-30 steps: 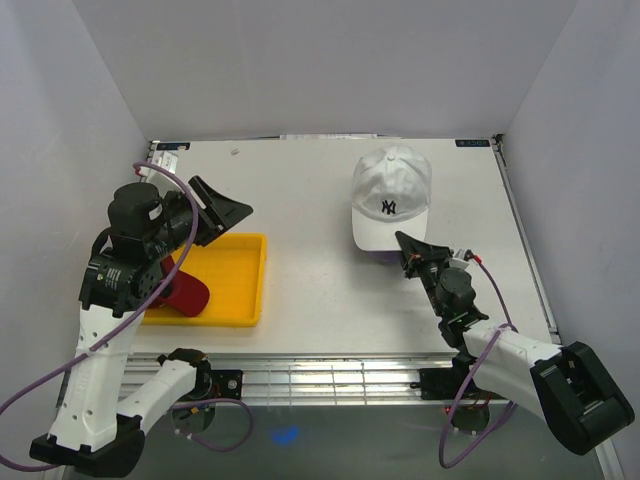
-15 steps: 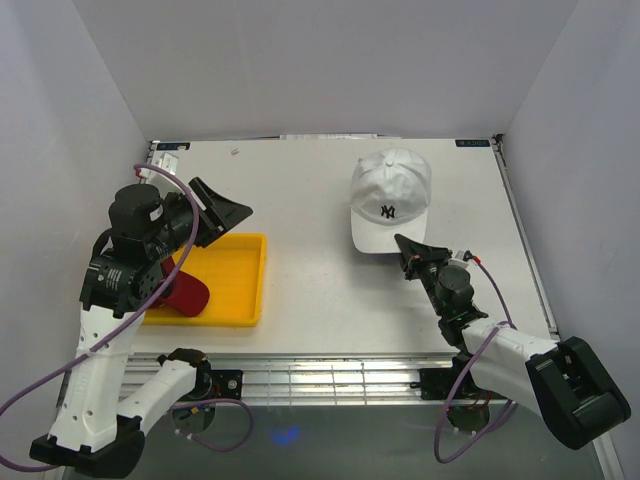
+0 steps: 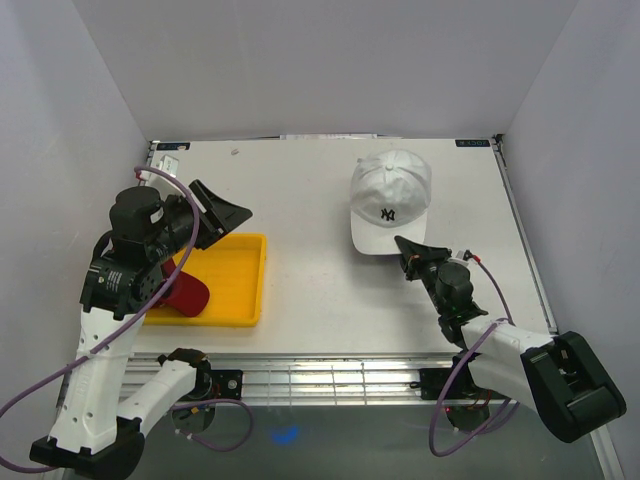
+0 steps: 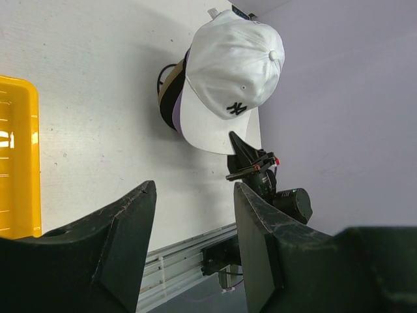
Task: Stack the hats
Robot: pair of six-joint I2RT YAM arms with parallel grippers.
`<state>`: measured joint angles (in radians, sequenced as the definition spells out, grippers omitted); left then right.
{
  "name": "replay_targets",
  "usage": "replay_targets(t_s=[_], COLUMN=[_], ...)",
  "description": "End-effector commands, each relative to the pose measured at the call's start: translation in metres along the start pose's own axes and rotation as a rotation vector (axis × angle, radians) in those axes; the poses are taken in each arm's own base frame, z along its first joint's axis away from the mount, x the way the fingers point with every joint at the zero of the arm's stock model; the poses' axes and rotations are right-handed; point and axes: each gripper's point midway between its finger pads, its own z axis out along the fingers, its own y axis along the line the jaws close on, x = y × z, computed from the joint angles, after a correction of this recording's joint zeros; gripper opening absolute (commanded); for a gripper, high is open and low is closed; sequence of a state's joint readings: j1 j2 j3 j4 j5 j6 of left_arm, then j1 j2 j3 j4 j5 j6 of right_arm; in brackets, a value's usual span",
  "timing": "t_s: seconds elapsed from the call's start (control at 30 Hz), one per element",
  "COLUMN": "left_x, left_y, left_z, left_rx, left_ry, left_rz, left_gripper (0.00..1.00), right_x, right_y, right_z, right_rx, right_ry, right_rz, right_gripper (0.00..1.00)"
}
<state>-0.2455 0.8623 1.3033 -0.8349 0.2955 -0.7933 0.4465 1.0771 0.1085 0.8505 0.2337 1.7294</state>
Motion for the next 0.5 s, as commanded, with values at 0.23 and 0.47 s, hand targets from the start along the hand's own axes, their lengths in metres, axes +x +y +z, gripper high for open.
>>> replay_targets(t_s=[0.23,0.47], left_x=[0.0013,0.0021], left_y=[0.0016,0.0028], left_z=[-0.0034,-0.004], left_rx=[-0.002,-0.004], left_ry=[-0.009,-0.011], left_rz=[0.017,0.017], left_gripper=[0.61,0.61], right_x=[-0.0519,-0.0551], right_y=[-0.1609,-0.1567], right_z=[-0.0466,-0.0441], right_rx=[0.598,0.603], right_ry=[-0.145,-0.142], right_rz=[-0.159,-0.199], right_gripper=[0.08,0.08])
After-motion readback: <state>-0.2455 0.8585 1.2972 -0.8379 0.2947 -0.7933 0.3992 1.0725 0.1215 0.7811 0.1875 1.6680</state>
